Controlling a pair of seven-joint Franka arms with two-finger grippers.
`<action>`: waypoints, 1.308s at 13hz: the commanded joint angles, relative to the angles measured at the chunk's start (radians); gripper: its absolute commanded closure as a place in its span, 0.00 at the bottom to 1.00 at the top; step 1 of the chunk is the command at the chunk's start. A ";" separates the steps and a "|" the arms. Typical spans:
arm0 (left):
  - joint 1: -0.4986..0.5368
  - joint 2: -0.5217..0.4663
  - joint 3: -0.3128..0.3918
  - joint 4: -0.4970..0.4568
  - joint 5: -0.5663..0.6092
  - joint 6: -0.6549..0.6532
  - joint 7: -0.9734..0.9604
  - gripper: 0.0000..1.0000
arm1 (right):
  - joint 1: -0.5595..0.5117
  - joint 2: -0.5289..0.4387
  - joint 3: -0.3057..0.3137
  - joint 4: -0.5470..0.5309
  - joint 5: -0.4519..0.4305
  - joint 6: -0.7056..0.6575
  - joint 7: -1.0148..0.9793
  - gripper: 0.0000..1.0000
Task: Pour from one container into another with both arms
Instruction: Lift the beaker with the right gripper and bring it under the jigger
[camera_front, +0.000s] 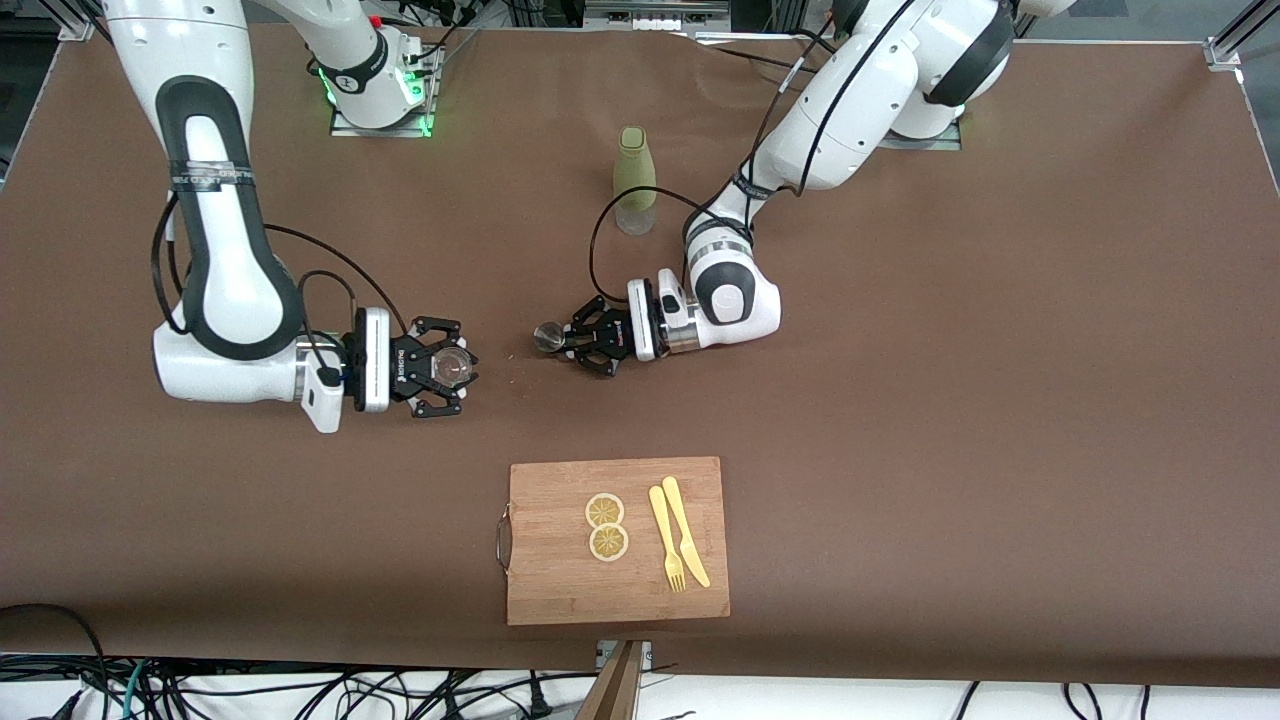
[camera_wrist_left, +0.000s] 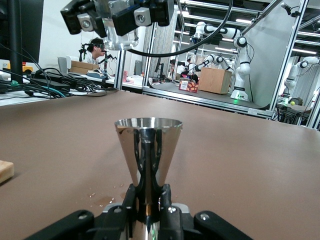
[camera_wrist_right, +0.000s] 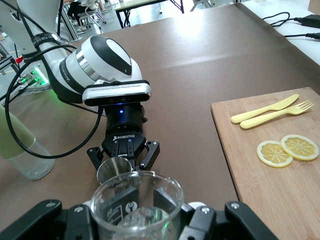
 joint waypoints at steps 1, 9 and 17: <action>-0.009 0.004 -0.004 0.032 -0.038 0.029 0.019 1.00 | 0.076 -0.016 -0.055 -0.025 0.027 0.037 0.062 0.78; -0.011 0.009 -0.004 0.052 -0.044 0.053 0.013 1.00 | 0.124 -0.095 -0.069 -0.078 -0.068 0.084 0.073 0.78; -0.015 0.010 -0.005 0.052 -0.044 0.067 0.007 1.00 | 0.146 -0.180 -0.044 -0.163 -0.134 0.092 0.078 0.78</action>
